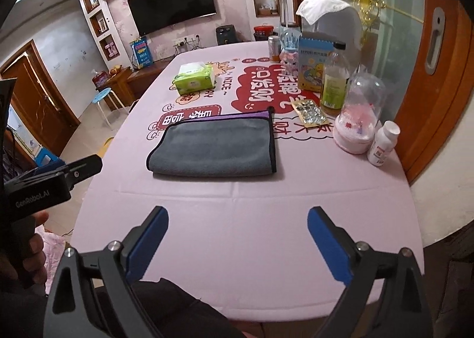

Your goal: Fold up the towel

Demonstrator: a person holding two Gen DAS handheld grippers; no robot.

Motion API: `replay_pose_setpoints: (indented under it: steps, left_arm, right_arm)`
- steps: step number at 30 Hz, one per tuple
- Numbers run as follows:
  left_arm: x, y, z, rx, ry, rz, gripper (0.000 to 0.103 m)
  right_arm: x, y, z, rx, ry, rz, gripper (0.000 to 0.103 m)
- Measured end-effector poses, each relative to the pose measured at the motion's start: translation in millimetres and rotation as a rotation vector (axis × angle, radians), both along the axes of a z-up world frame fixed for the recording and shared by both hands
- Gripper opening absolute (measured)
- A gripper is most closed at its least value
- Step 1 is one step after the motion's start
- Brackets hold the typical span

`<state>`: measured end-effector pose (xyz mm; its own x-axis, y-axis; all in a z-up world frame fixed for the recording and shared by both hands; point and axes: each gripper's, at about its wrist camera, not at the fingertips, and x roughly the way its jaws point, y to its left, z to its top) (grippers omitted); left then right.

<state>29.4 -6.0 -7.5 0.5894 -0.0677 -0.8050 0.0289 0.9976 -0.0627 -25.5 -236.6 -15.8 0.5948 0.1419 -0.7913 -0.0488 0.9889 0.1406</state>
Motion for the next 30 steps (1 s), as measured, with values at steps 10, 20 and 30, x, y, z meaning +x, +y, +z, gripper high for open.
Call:
replay_pose_setpoints:
  steps: [10, 20, 30]
  left_arm:
    - [-25.3, 11.6, 14.8, 0.052, -0.08, 0.07, 0.102]
    - [-31.9, 12.2, 18.5, 0.07, -0.101, 0.064, 0.102]
    - [-31.3, 13.2, 15.6, 0.071, -0.084, 0.036, 0.102]
  right_arm:
    - [-15.8, 7.2, 7.5, -0.01, -0.046, -0.023, 0.096]
    - [-16.7, 14.9, 4.9, -0.016, -0.028, -0.03, 0.102]
    - [-18.0, 16.7, 0.9, -0.021, -0.001, -0.047, 0.102]
